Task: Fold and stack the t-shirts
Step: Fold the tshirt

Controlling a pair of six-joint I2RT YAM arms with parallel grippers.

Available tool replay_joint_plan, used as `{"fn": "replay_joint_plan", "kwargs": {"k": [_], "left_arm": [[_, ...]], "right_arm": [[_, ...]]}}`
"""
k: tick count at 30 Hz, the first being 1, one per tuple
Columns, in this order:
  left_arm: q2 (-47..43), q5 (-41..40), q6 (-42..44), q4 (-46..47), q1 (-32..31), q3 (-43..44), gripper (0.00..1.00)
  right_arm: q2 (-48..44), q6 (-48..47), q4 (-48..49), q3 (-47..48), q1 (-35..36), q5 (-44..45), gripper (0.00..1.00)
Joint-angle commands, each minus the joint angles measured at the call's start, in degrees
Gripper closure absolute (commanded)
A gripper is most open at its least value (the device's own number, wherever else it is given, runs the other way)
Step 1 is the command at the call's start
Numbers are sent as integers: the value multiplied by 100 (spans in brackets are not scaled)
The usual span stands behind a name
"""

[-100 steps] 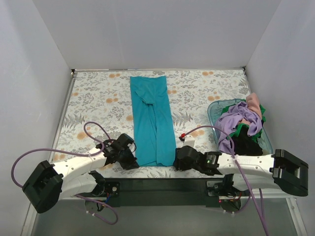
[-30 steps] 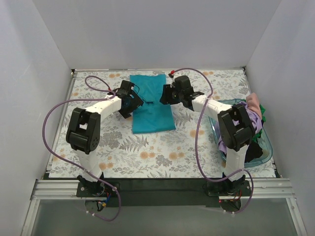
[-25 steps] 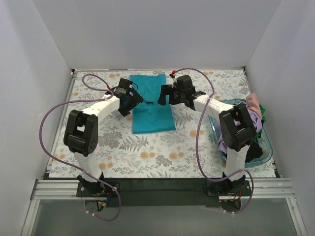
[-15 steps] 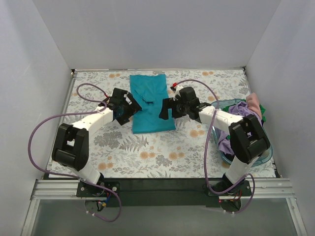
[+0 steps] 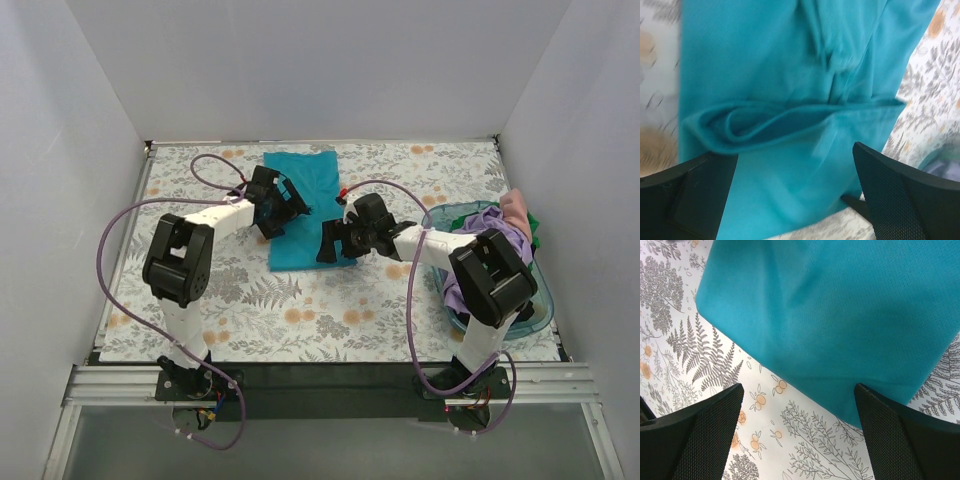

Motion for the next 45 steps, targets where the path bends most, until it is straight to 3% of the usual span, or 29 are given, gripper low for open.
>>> {"fn": "replay_joint_plan", "kwargs": {"k": [1,7,10,19,29,35,39,43,45], "left_arm": [[426,-259,166,36,20,738,2],[1936,-1077,262,-1219,205,2704,2],[2176,-1086,271,-1634,223,3042,2],[798,-559,253,-984,223,1242,2],[-1294,-1410,175,-1299,223,12,2],[-2436,-1341,-185,-1177,240,-1421,2],[-2614,-1113,-309,-940,258,-2002,2],[-2324,-928,-318,-940,258,-2073,20],[-2131,-928,-335,-879,267,-2082,24]], "right_arm": [[35,-36,232,-67,3,-63,2],[87,-299,-14,-137,3,-11,2],[70,-440,-85,-164,3,86,2],[-70,-318,-138,-260,11,113,2],[-1045,16,-138,-963,64,280,2],[-1143,139,-129,-955,152,350,3],[-854,149,-138,-649,152,447,9],[-398,96,-190,-367,152,544,21],[-238,113,-199,-278,152,561,26]]}}
